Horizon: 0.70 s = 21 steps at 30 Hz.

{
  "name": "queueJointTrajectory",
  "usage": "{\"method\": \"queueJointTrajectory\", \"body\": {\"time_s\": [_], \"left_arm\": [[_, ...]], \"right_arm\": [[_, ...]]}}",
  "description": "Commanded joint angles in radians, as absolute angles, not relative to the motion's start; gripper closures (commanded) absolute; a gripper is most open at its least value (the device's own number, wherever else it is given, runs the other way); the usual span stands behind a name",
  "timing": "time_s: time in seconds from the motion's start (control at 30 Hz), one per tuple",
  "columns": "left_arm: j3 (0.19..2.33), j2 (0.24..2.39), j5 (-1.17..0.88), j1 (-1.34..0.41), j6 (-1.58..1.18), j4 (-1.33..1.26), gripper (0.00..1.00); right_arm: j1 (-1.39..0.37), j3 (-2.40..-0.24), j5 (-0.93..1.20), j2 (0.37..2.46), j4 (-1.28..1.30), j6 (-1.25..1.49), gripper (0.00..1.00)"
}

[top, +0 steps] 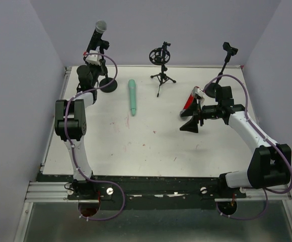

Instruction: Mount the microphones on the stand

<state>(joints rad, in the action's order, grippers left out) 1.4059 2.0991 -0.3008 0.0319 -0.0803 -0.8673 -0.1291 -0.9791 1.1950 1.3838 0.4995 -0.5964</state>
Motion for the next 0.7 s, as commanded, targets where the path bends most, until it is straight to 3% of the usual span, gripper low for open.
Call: {"method": "queueJointTrajectory", "body": {"time_s": [0.0, 0.37, 0.67], "left_arm": [[1.373, 2.034, -0.316, 0.038, -0.074, -0.988, 0.76], [1.238, 1.928, -0.304, 0.04, -0.077, -1.002, 0.4], [1.019, 1.781, -0.374, 0.04, -0.135, -1.005, 0.24]], "right_arm": [[-0.124, -1.005, 1.223, 1.364, 0.52, -0.612, 0.0], [-0.124, -0.991, 1.22, 1.327, 0.503, -0.607, 0.0], [-0.124, -0.982, 1.195, 1.298, 0.494, -0.614, 0.0]]}}
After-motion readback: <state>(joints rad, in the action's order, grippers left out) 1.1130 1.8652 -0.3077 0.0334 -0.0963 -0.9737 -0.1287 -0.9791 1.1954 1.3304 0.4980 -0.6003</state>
